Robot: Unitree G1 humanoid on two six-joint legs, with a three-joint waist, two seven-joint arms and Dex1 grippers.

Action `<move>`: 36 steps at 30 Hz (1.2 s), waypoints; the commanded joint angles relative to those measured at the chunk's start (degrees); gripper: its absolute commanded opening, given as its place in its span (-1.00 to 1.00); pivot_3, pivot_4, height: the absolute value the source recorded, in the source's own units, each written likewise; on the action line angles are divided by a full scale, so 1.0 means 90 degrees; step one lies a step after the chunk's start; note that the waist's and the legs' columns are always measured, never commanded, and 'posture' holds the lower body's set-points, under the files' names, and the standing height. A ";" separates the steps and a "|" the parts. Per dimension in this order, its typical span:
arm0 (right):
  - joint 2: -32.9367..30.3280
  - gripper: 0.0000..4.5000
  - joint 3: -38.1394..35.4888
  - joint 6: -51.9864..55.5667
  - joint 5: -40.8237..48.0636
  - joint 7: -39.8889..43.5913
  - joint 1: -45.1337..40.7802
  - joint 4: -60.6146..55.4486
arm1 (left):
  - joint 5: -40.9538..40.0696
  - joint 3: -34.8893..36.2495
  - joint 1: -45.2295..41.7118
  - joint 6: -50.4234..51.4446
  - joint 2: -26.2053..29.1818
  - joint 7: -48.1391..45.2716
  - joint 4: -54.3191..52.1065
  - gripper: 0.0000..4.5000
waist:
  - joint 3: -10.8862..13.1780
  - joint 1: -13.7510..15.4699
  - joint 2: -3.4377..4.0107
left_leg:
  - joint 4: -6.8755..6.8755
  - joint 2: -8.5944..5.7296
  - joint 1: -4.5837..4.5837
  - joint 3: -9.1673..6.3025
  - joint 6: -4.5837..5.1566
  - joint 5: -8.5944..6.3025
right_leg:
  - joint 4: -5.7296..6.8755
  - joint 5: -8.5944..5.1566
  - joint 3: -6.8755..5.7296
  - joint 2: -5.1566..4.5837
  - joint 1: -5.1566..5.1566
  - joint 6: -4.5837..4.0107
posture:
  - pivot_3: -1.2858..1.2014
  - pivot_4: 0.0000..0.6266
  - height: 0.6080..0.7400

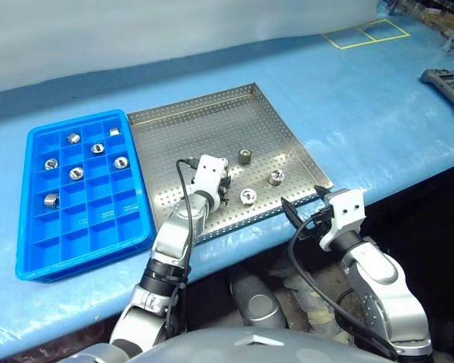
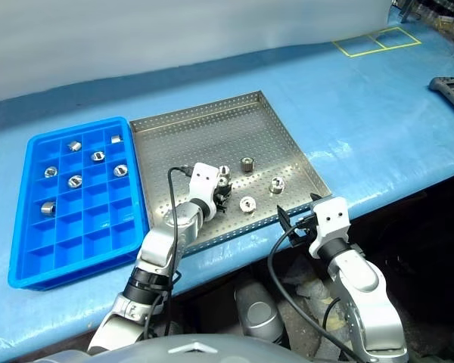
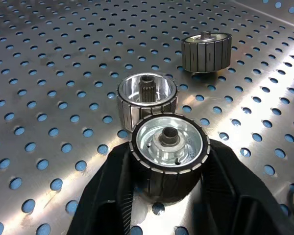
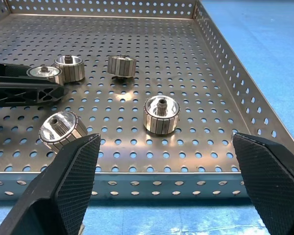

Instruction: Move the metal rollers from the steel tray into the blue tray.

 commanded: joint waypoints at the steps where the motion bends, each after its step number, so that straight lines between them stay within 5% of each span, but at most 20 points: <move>1: -0.0018 1.00 -0.0017 -0.0109 0.0011 0.0016 -0.0084 -0.0142 | -0.0083 -0.0078 0.0041 -0.0260 -0.0039 -0.0204 -0.0151 -0.23 | 0.0000 0.0005 0.0000 | 0.0000 0.0000 0.0000 0.0000 0.0000 0.0000 | 0.0000 0.0000 0.0000 0.0000 0.0000 0.0000 | -0.29 -0.52 1.00; 16: 0.0554 1.00 0.0078 0.0132 0.0796 -0.0040 -0.0952 -0.0046 | -0.0833 0.0097 0.0334 -0.2340 0.0425 -0.1956 -0.0227 -0.23 | 0.0001 0.0064 -0.0002 | -0.0002 0.0001 -0.0001 0.0011 0.0000 0.0000 | 0.0000 0.0002 0.0010 0.0000 -0.0006 0.0003 | -0.28 -0.52 1.00; 25: 0.2240 1.00 -0.0969 0.1471 0.4830 -0.1087 -0.1827 0.0237 | -0.0419 -0.0371 0.0422 -0.4184 0.0966 -0.2685 -0.0077 -0.23 | 0.0002 0.0117 0.0001 | -0.0004 0.0007 -0.0005 0.0015 0.0003 0.0000 | 0.0001 0.0011 0.0015 0.0001 -0.0007 0.0015 | -0.27 -0.52 1.00; 36: 0.2019 1.00 -0.1026 0.1863 0.5827 -0.1862 -0.2094 0.0690 | -0.0275 -0.0700 0.0434 -0.4931 0.1069 -0.3060 0.0047 -0.23 | 0.0004 0.0143 0.0005 | -0.0006 0.0008 -0.0004 0.0028 0.0010 -0.0002 | 0.0002 0.0013 0.0024 0.0003 -0.0013 0.0019 | -0.26 -0.52 1.00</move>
